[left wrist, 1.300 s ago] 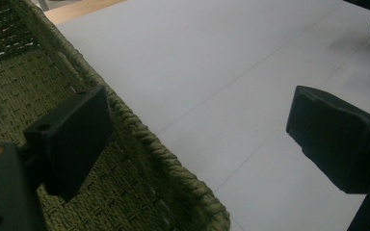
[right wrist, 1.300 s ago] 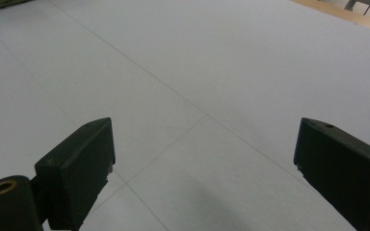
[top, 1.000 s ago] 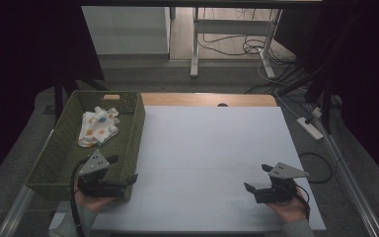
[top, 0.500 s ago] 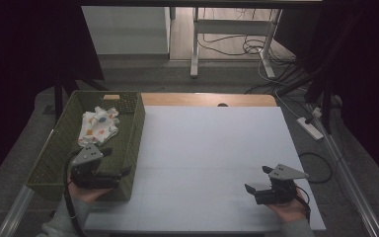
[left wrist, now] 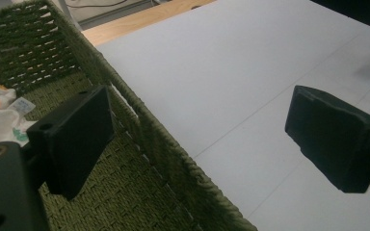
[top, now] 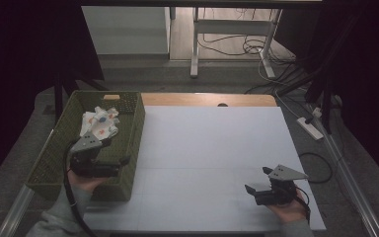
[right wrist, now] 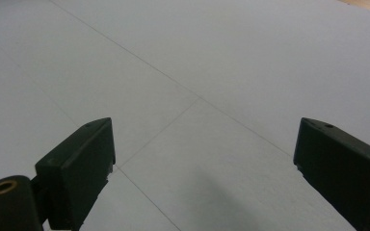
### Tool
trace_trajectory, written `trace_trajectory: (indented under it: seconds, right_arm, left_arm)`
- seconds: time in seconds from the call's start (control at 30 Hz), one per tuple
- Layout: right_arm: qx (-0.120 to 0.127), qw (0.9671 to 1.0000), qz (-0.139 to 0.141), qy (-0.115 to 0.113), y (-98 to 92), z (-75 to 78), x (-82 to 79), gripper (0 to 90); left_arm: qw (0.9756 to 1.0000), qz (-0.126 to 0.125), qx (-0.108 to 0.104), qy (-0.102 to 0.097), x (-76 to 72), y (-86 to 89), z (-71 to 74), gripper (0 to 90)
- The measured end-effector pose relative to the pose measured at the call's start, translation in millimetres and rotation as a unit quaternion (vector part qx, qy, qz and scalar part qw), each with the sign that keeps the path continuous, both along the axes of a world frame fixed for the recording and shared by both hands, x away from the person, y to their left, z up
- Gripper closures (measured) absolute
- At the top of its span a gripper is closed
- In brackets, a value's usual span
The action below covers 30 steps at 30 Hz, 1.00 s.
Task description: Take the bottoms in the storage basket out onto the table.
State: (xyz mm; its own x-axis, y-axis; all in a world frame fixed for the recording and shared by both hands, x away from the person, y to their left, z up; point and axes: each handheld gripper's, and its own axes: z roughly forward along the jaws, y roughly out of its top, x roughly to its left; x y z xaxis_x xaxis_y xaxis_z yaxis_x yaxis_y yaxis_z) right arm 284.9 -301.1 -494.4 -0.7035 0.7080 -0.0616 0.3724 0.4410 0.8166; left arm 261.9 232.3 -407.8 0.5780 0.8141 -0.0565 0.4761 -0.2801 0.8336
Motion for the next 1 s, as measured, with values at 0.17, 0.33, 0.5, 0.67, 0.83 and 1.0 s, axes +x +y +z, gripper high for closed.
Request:
trace_trajectory:
  seconds: [0.17, 0.33, 0.5, 0.67, 0.83, 1.0]
  right_arm:
    - [-0.001, 1.0, 0.0, 0.001, 0.2, -0.8, 0.6, 7.9]
    - [-0.004, 1.0, -0.003, 0.001, 0.6, -1.5, 0.7, 7.9]
    - [-0.003, 1.0, -0.005, 0.001, 0.0, -1.6, 1.1, 7.9]
    - [-0.005, 1.0, -0.005, 0.002, 0.2, -2.1, 1.5, 7.9]
    - [-0.004, 1.0, -0.008, 0.004, -0.2, -2.3, 1.6, 7.8]
    - [-0.005, 0.9999, -0.006, 0.006, 0.3, -3.0, 1.8, 7.8]
  left_arm:
    - [1.0, -0.001, 0.001, 0.002, 5.9, 0.1, 2.1, 9.2]
    - [1.0, -0.002, -0.007, 0.003, 12.2, 2.0, 5.7, 9.2]
    - [1.0, 0.001, -0.003, 0.001, 18.3, 4.1, 10.7, 9.3]
    - [1.0, 0.004, -0.001, 0.0, 23.0, 6.4, 14.0, 9.5]
    - [1.0, 0.009, -0.001, -0.002, 27.1, 9.1, 16.2, 9.7]
    - [0.9999, 0.012, 0.0, -0.007, 30.8, 11.9, 18.0, 10.1]
